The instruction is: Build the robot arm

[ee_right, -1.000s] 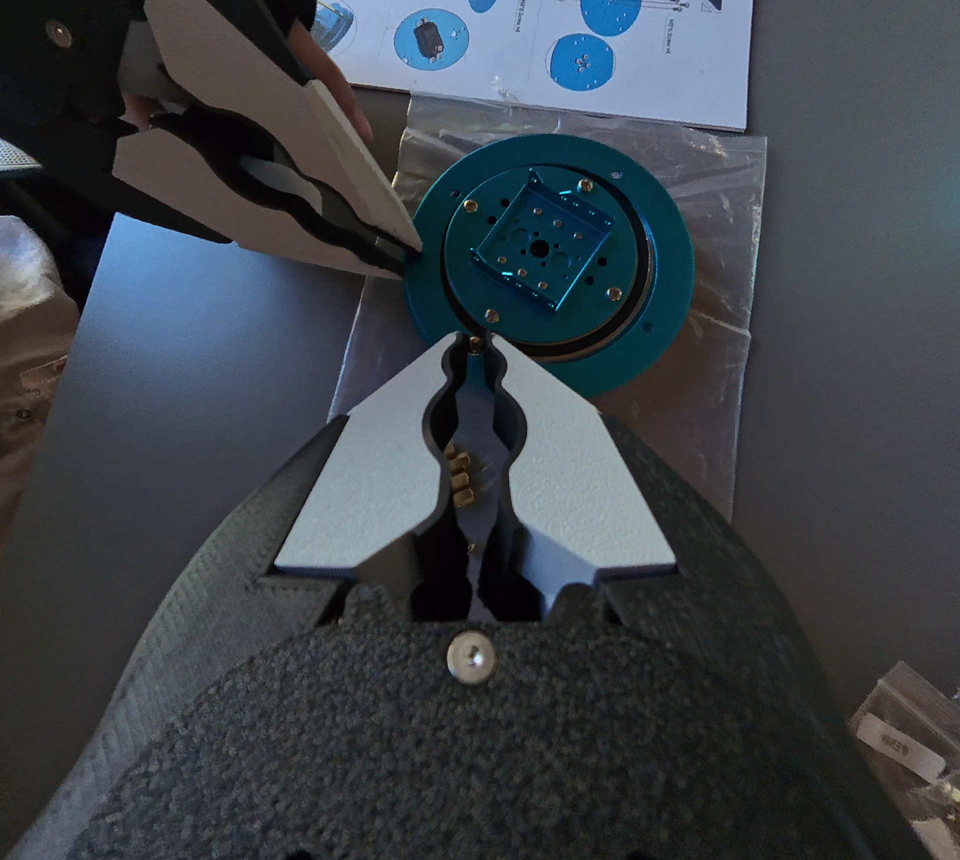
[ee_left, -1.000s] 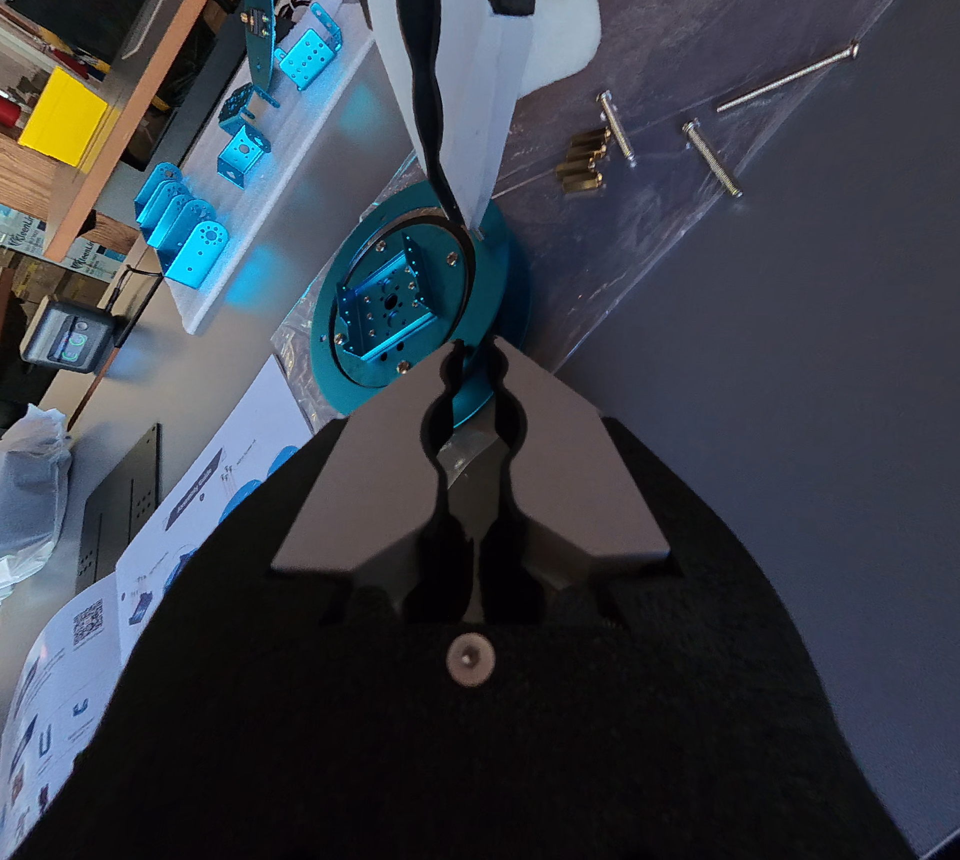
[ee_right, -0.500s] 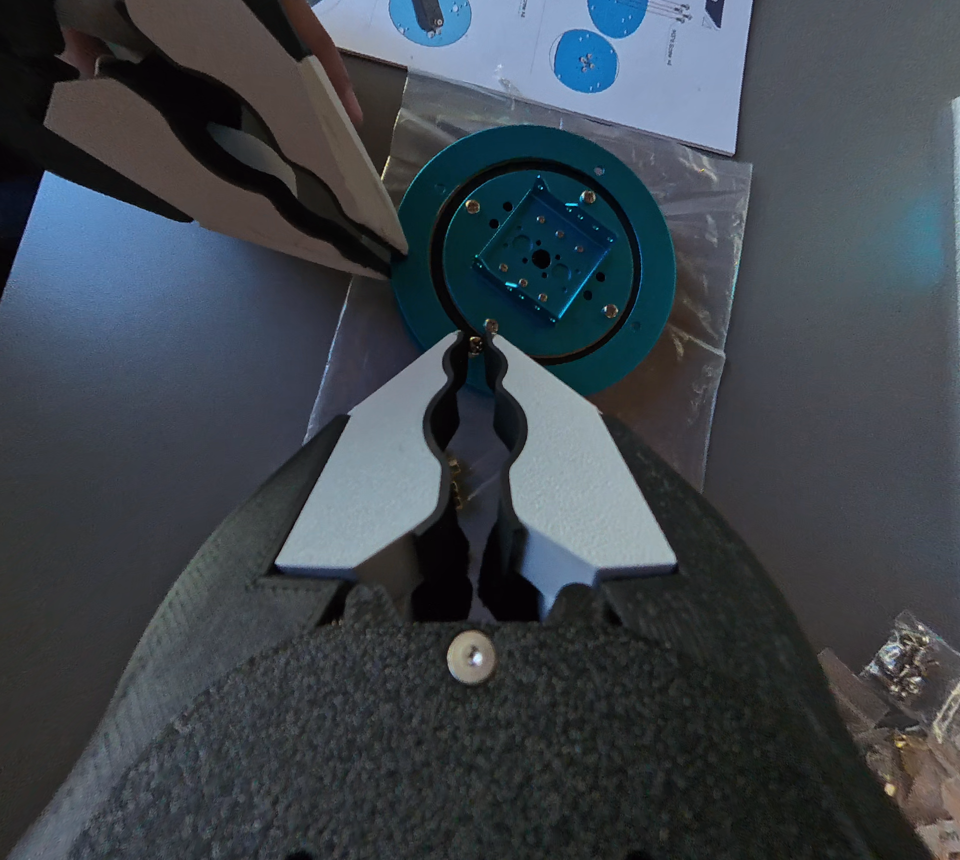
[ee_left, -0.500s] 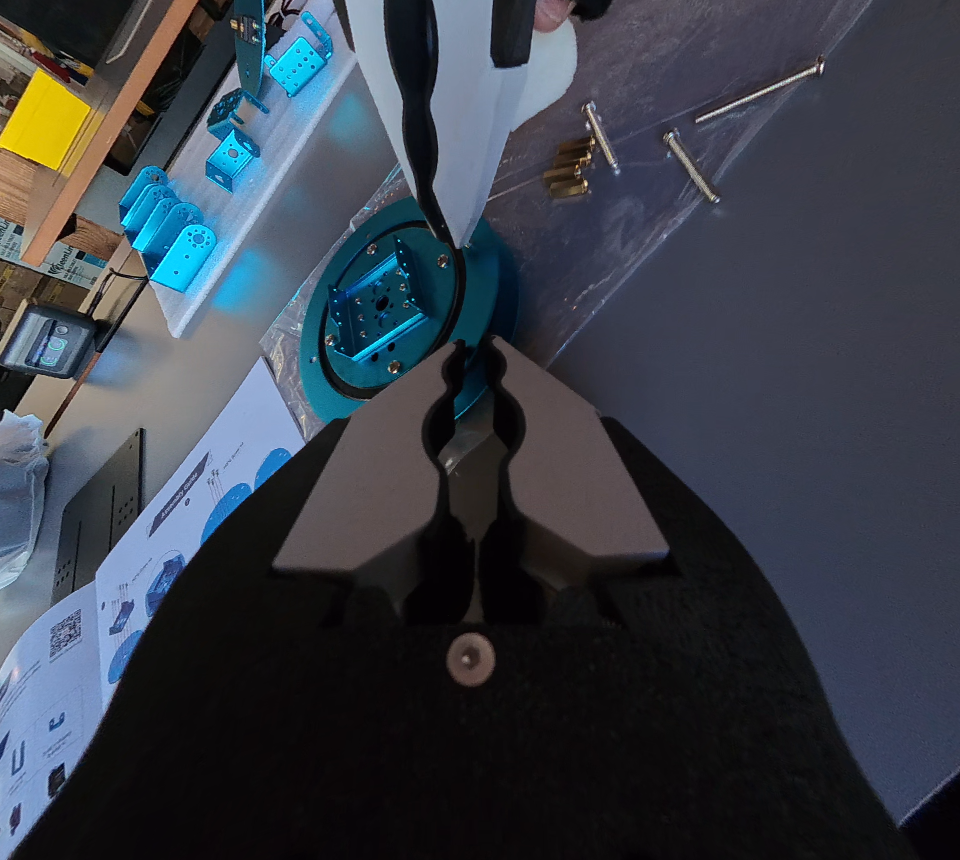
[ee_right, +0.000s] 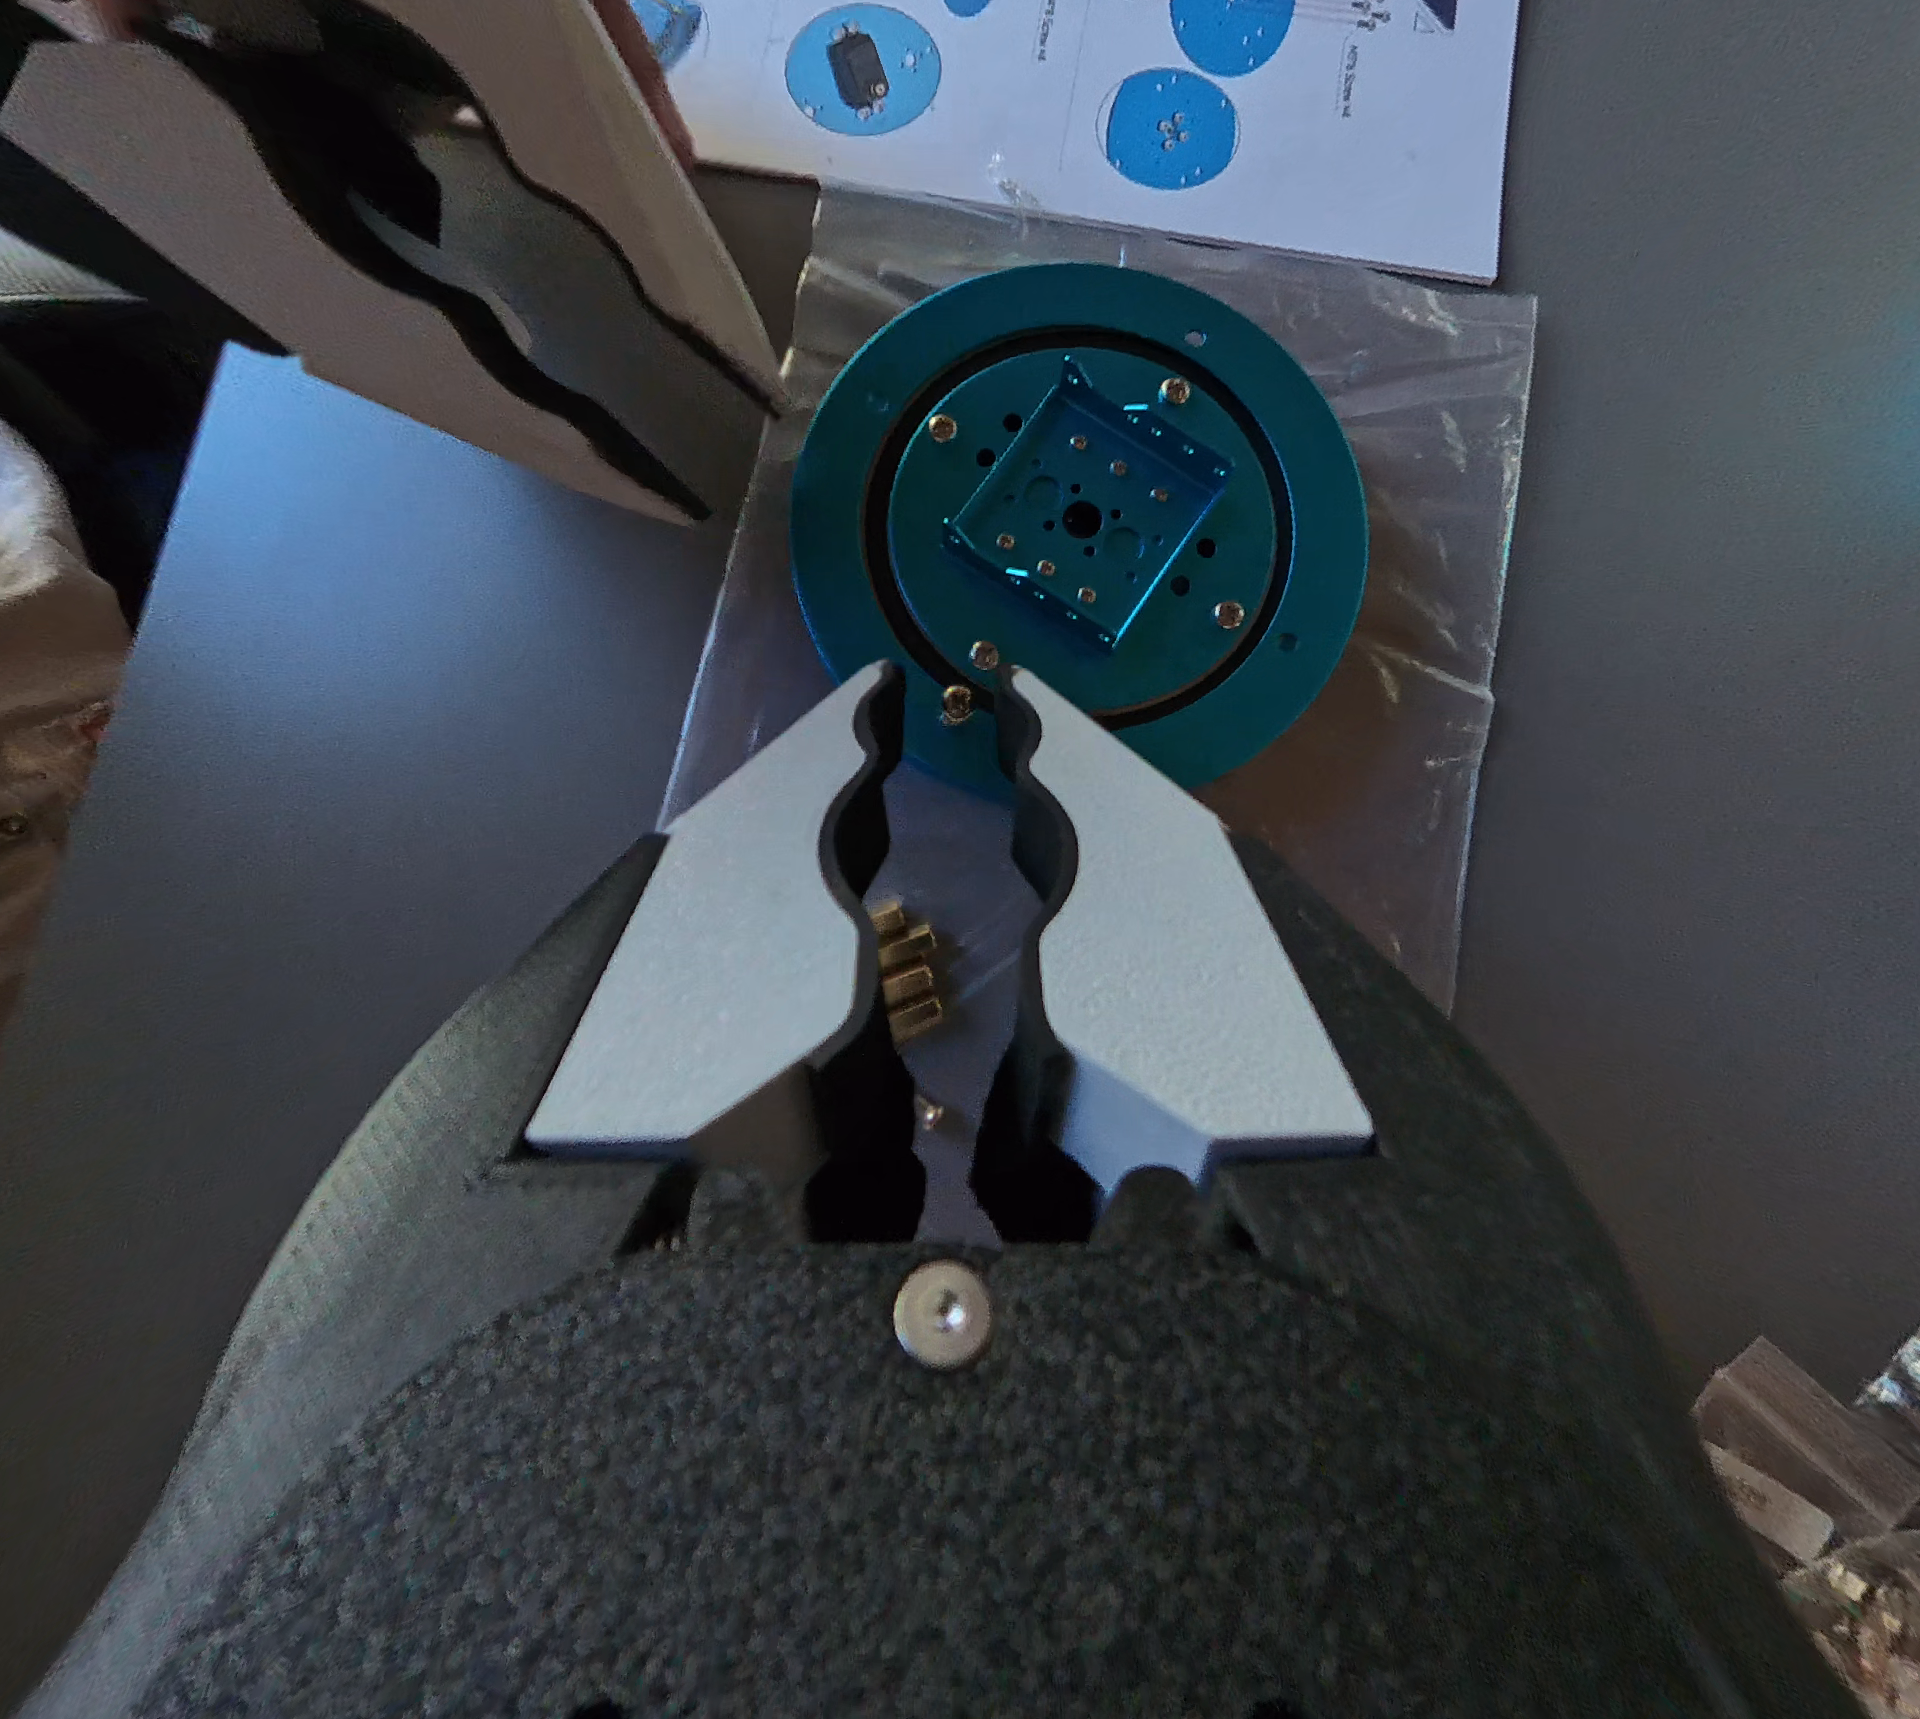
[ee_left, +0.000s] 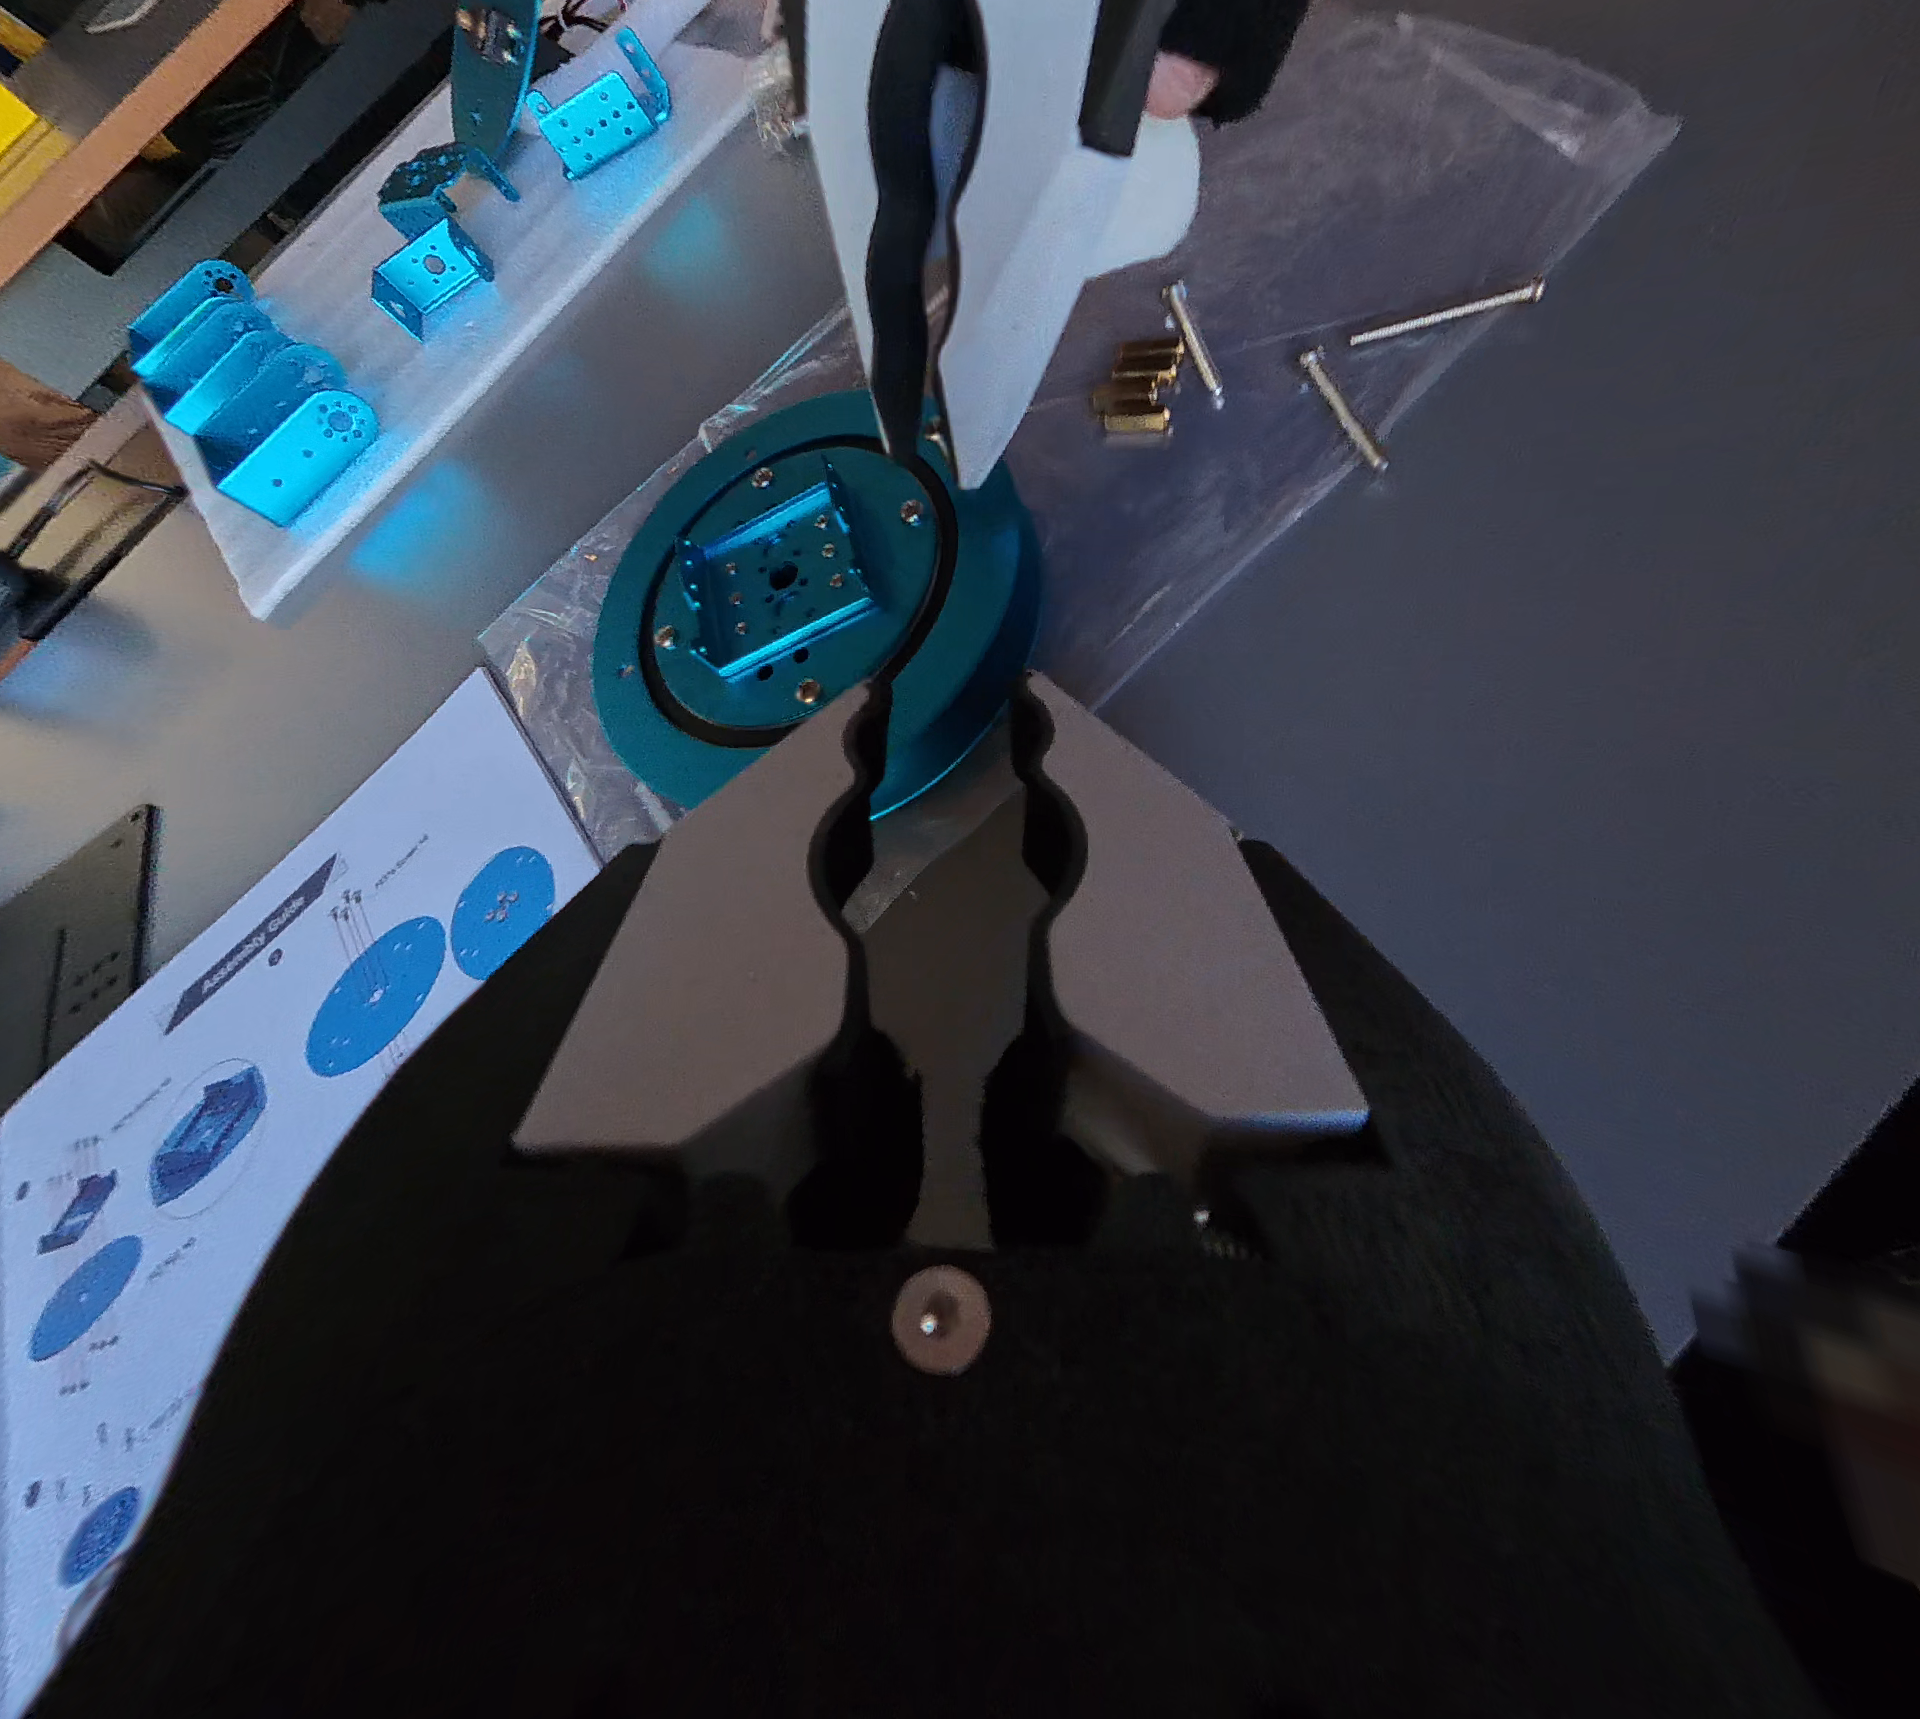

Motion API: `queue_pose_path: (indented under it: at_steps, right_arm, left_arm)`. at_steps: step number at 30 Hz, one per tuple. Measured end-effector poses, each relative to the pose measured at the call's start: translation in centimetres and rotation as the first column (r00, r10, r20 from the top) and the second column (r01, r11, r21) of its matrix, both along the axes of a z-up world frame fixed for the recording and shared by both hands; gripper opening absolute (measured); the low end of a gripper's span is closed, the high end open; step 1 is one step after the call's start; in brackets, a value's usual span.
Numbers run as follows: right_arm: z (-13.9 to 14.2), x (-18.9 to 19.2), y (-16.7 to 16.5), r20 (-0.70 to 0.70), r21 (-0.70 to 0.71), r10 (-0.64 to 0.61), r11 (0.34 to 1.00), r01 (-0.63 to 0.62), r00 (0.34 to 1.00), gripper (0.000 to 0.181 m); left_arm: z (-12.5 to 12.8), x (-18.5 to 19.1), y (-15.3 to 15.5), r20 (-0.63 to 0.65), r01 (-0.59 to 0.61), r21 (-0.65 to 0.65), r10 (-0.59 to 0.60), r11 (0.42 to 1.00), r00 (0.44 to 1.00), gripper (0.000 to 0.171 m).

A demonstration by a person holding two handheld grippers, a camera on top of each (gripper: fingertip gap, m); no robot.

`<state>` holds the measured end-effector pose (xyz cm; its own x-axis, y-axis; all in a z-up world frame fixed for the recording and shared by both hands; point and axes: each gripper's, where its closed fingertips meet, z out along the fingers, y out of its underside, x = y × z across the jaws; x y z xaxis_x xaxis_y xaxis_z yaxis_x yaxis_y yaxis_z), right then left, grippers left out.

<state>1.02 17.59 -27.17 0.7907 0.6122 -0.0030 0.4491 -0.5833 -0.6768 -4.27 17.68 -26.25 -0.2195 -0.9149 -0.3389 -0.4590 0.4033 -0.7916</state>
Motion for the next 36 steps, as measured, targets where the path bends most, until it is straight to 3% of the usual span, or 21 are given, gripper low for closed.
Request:
queue_pose_path:
  at_steps: [4,6,9,13,15,18,21,24,27,36]
  right_arm:
    - [1.8,1.1,0.2,-0.050,0.037,-0.025,0.999,0.027,0.998,0.023]
    - [2.4,2.9,0.6,-0.068,0.055,-0.092,0.994,0.096,0.993,0.028]
    - [1.1,5.0,0.2,-0.159,-0.087,-0.193,0.980,0.181,0.968,0.048]
    - [0.6,3.4,-1.4,-0.416,-0.258,-0.209,0.960,0.105,0.885,0.071]
    - [0.4,2.5,-2.3,-0.463,-0.294,-0.197,0.954,0.060,0.864,0.081]
    - [0.9,2.2,-2.5,-0.538,-0.301,-0.229,0.951,0.068,0.812,0.081]
    - [1.5,2.2,-2.2,-0.619,-0.345,-0.296,0.934,0.086,0.727,0.090]
    - [1.1,2.3,-1.6,-0.635,-0.389,-0.360,0.914,0.120,0.684,0.096]
    - [1.2,2.0,-1.1,-0.672,-0.418,-0.394,0.901,0.119,0.627,0.097]
    - [1.0,2.5,-0.7,-0.685,-0.429,-0.419,0.893,0.134,0.595,0.090]
  left_arm:
    - [1.6,-0.2,1.2,0.025,0.010,-0.145,-0.007,0.989,1.000,0.030]
    - [2.2,0.4,3.0,0.045,-0.031,-0.134,0.037,0.990,0.998,0.029]
    - [1.6,1.5,6.1,0.000,-0.102,-0.113,0.103,0.988,0.995,0.027]
    - [1.9,2.8,8.1,-0.029,-0.103,-0.225,0.099,0.969,0.995,0.033]
    - [1.5,3.1,8.4,-0.078,-0.083,-0.296,0.063,0.952,0.995,0.043]
    - [1.5,4.1,8.1,-0.099,-0.052,-0.387,0.015,0.921,0.995,0.048]
    - [1.9,4.9,6.6,-0.068,0.034,-0.364,-0.062,0.931,0.996,0.046]
    - [0.9,5.3,6.5,-0.097,0.040,-0.291,-0.071,0.956,0.993,0.035]
    - [0.3,5.4,6.0,-0.123,0.056,-0.357,-0.107,0.933,0.987,0.019]
    - [-1.2,5.5,6.0,-0.275,0.001,-0.243,-0.070,0.970,0.959,0.017]
